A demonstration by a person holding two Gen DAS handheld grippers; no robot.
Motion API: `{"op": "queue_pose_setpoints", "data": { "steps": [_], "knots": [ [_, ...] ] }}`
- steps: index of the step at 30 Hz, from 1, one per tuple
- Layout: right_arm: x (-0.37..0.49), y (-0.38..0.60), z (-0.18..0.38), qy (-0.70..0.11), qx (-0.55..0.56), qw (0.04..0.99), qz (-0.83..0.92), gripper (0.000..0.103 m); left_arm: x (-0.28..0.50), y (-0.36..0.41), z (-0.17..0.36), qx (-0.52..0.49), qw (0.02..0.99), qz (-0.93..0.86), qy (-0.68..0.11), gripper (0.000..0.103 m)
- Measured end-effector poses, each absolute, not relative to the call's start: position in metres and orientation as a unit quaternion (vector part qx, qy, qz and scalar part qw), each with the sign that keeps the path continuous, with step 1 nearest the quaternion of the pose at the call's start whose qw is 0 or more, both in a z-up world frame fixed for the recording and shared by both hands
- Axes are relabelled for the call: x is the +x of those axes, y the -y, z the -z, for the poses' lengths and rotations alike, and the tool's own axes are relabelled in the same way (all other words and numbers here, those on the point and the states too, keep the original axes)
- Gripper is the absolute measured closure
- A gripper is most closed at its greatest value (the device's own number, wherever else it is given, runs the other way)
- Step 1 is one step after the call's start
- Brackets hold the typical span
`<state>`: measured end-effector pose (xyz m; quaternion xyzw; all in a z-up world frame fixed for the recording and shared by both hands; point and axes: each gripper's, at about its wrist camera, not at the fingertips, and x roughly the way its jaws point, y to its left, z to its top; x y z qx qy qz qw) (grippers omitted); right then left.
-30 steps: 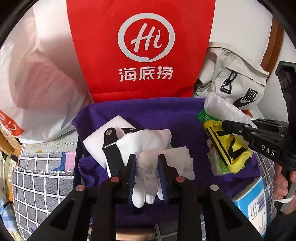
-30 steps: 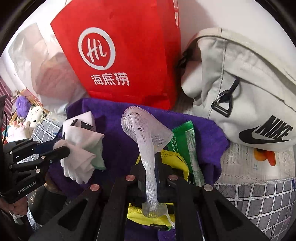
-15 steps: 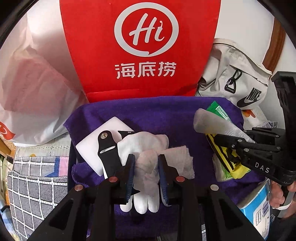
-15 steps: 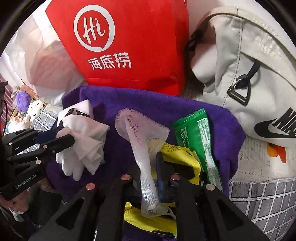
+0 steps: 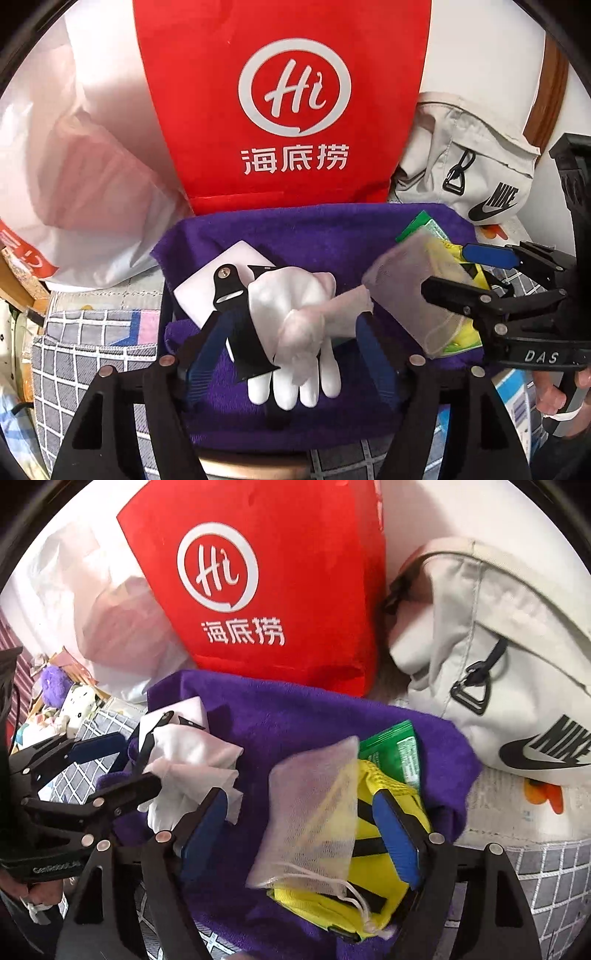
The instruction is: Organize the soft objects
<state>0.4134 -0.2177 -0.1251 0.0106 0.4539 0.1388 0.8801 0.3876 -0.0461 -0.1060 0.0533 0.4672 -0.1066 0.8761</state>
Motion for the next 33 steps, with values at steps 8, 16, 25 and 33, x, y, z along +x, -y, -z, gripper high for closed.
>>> {"op": "queue_pose_setpoints", "data": {
  "steps": [8, 16, 25, 33],
  "knots": [
    [0.381, 0.222, 0.096, -0.435, 0.022, 0.893, -0.115, 0.013, 0.363, 0.036, 0.075, 0.056, 0.887, 0.086, -0.450, 0.026],
    [0.321, 0.228, 0.065, -0.417, 0.021, 0.905, -0.081, 0.013, 0.318, 0.026, 0.045, 0.033, 0.901, 0.073, -0.426, 0.025],
    [0.228, 0.228, 0.037, -0.380, 0.018, 0.924, -0.025, 0.000, 0.242, 0.019, 0.016, 0.024, 0.913, 0.068, -0.402, 0.021],
    [0.157, 0.225, 0.035, -0.374, 0.015, 0.927, -0.012, 0.000, 0.172, 0.014, -0.004, 0.024, 0.923, 0.068, -0.378, 0.012]
  ]
}}
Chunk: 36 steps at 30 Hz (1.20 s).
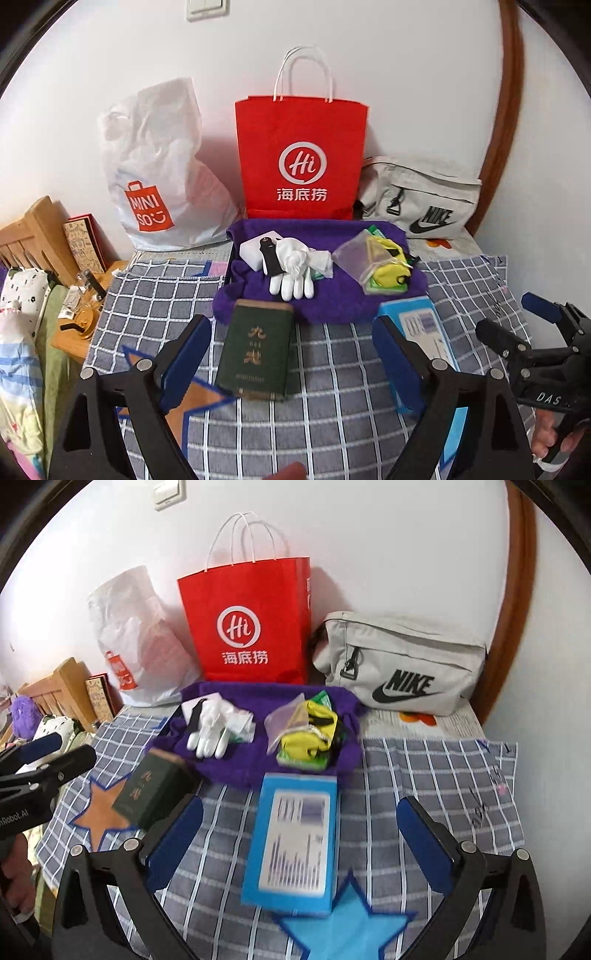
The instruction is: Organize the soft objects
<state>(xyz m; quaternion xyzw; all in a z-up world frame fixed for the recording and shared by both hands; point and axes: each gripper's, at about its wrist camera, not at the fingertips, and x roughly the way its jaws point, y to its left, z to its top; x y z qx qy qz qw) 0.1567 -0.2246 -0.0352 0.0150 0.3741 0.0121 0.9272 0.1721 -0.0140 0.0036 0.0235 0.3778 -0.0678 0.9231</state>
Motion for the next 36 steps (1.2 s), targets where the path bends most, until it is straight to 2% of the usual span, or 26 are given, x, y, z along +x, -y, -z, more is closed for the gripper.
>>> {"op": "queue_pose_setpoints", "data": {
  "steps": [3, 18, 36],
  "knots": [
    [0.131, 0.223, 0.034, -0.370, 0.020, 0.929, -0.008, 0.000, 0.146, 0.016, -0.009, 0.031, 0.928, 0.063, -0.367, 0.008],
    [0.029, 0.222, 0.024, -0.337, 0.022, 0.941, 0.014, 0.000, 0.063, 0.016, -0.009, 0.023, 0.939, 0.058, -0.339, 0.008],
    [0.002, 0.217, 0.023, -0.328, 0.024, 0.944, 0.009, 0.000, 0.034, 0.017, -0.007, 0.028, 0.942, 0.046, -0.331, 0.008]
  ]
}}
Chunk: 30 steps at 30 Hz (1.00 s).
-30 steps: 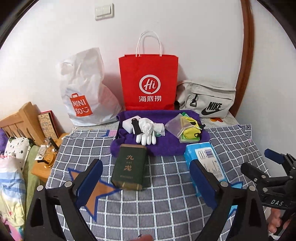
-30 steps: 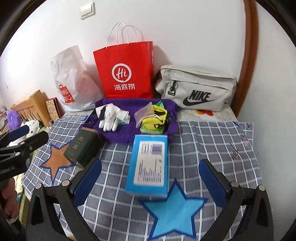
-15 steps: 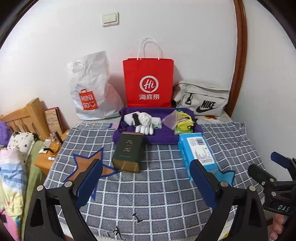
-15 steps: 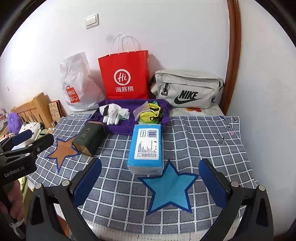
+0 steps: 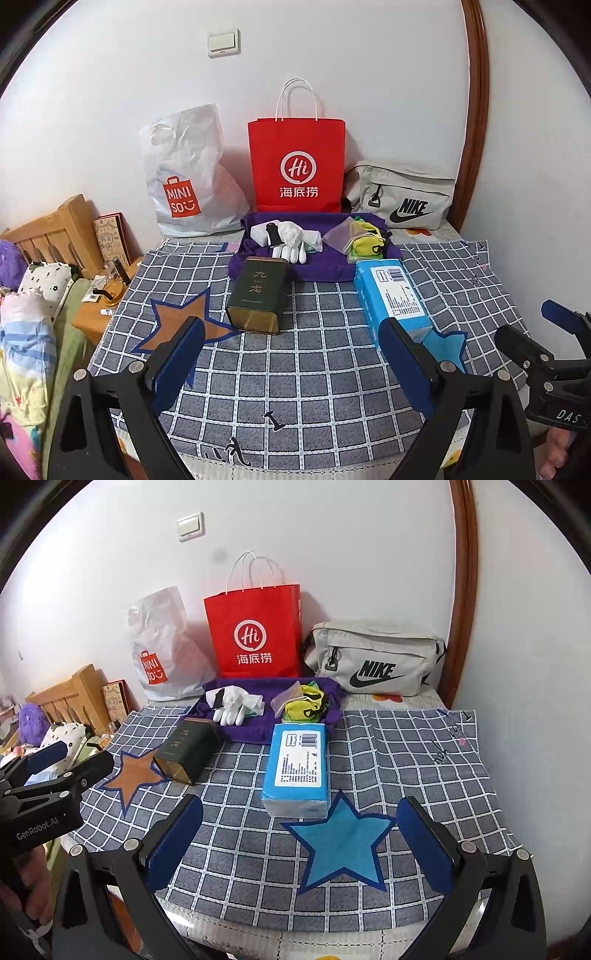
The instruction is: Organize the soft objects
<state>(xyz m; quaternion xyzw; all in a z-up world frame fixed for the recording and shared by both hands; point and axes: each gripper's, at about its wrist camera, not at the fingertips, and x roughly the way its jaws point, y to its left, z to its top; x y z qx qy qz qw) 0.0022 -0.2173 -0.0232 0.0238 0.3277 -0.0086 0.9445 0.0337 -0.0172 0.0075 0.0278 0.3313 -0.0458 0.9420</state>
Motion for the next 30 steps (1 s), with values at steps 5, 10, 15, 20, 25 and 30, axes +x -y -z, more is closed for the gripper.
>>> {"op": "queue_pose_setpoints", "data": {
  "steps": [5, 10, 15, 20, 25, 30],
  "knots": [
    [0.0002, 0.2171, 0.0236, -0.327, 0.023, 0.945, 0.008, 0.000, 0.0335, 0.0174, -0.0076, 0.028, 0.942, 0.046, -0.332, 0.008],
    [-0.0014, 0.2163, 0.0238, -0.326, 0.021, 0.945, 0.009, 0.000, 0.0334, 0.0171, -0.0076, 0.028, 0.942, 0.046, -0.332, 0.008],
    [-0.0008, 0.2169, 0.0240, -0.327, 0.021, 0.945, 0.009, 0.000, 0.0315, 0.0169, -0.0068, 0.029, 0.942, 0.047, -0.332, 0.008],
    [-0.0002, 0.2177, 0.0248, -0.327, 0.021, 0.945, 0.009, 0.000, 0.0308, 0.0167, -0.0062, 0.030, 0.941, 0.049, -0.332, 0.008],
    [-0.0001, 0.2181, 0.0249, -0.327, 0.022, 0.945, 0.009, 0.000, 0.0310, 0.0170, -0.0063, 0.031, 0.941, 0.049, -0.332, 0.008],
    [-0.0004, 0.2186, 0.0248, -0.326, 0.022, 0.945, 0.009, 0.000, 0.0299, 0.0169, -0.0059, 0.032, 0.941, 0.049, -0.333, 0.008]
  ]
}}
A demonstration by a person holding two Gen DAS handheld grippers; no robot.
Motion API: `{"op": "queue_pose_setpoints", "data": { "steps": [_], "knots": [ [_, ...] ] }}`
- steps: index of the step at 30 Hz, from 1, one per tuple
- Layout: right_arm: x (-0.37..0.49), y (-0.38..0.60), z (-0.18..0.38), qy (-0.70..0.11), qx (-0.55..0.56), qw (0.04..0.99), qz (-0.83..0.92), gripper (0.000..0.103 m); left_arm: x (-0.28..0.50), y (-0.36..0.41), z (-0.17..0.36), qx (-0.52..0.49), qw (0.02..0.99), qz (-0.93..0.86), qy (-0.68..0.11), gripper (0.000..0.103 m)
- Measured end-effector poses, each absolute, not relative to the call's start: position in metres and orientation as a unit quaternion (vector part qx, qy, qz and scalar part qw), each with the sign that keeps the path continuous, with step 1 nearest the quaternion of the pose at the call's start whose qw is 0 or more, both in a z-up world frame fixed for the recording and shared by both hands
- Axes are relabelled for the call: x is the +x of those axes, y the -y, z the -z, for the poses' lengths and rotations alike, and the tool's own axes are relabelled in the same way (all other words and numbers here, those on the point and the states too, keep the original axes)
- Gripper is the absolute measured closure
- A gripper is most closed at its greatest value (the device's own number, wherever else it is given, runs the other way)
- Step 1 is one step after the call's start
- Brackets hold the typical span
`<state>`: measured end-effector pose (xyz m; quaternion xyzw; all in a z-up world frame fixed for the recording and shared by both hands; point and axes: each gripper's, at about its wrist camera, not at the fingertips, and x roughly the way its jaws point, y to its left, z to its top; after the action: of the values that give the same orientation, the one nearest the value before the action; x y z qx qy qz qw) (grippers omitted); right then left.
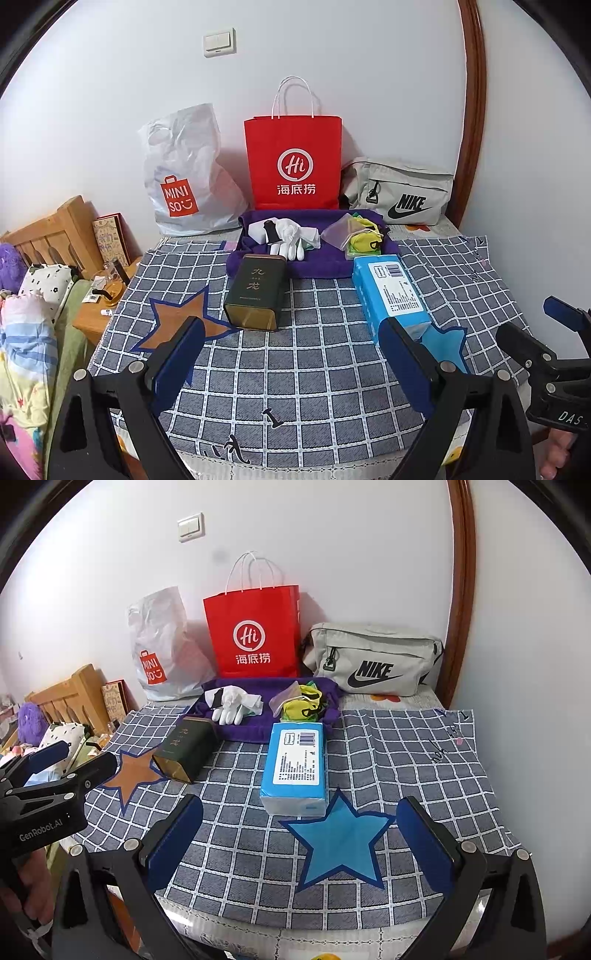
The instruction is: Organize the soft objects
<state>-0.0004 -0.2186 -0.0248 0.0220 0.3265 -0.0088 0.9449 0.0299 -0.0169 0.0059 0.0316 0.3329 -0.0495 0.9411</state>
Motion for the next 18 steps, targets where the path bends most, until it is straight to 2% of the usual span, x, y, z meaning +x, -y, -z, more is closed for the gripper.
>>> {"op": "queue_pose_setpoints", "data": {
  "steps": [18],
  "knots": [
    [-0.0010, 0.2191, 0.0232, -0.326, 0.023, 0.945, 0.010, 0.000, 0.0304, 0.0173, -0.0063, 0.032, 0.941, 0.051, -0.333, 0.008]
  ]
}}
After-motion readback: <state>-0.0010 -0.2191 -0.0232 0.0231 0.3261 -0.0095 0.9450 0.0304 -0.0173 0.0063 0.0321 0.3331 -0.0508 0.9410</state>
